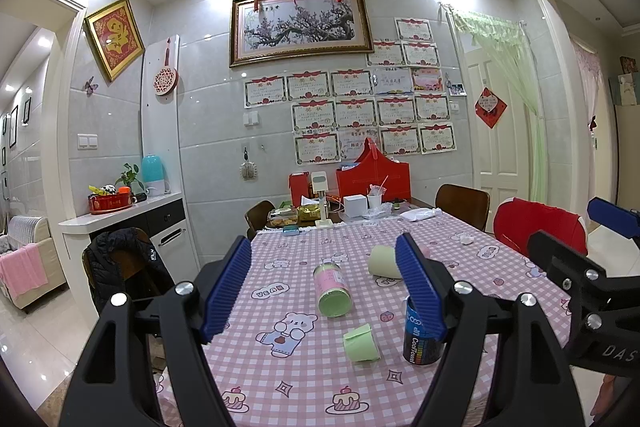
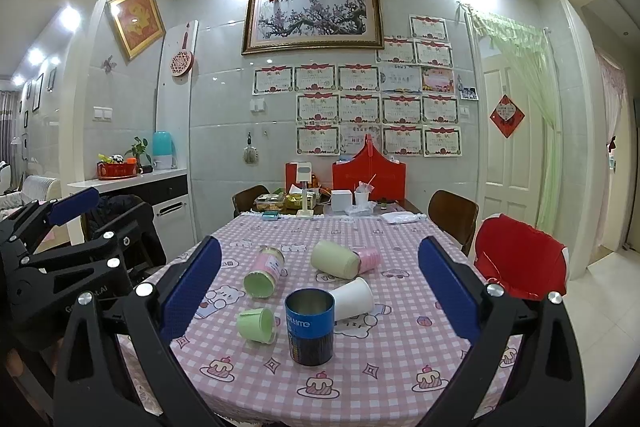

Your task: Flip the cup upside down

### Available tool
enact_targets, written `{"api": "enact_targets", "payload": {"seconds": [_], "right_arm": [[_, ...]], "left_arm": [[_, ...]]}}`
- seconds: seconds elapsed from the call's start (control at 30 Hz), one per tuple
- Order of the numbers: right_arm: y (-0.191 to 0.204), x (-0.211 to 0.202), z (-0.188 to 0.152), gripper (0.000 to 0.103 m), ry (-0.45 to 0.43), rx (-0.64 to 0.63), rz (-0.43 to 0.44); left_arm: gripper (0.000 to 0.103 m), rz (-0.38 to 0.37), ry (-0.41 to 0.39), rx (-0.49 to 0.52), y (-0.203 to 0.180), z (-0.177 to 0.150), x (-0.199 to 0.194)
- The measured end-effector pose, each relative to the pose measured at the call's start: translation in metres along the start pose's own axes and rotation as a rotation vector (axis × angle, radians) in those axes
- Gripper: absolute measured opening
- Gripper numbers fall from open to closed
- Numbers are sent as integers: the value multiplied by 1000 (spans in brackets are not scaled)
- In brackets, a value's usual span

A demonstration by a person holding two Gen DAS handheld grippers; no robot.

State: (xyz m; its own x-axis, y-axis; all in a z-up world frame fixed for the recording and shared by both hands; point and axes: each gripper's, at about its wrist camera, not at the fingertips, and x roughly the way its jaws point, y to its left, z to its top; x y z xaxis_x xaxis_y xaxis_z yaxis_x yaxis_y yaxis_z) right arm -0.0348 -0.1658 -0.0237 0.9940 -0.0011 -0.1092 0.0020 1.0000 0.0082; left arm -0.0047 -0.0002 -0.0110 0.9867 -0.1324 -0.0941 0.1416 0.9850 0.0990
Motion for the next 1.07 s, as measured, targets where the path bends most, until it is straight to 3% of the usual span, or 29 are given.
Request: {"api": "enact_targets", "payload": {"seconds": [0.5,1.07], "right_arm": [[-4,4,-3,95,12,1,-10],[-28,33,-24,95,95,42,-64]], "left_arm": [[74,-4,13,10,12,-6,4],[74,-34,116,42,0,-34,54]]}}
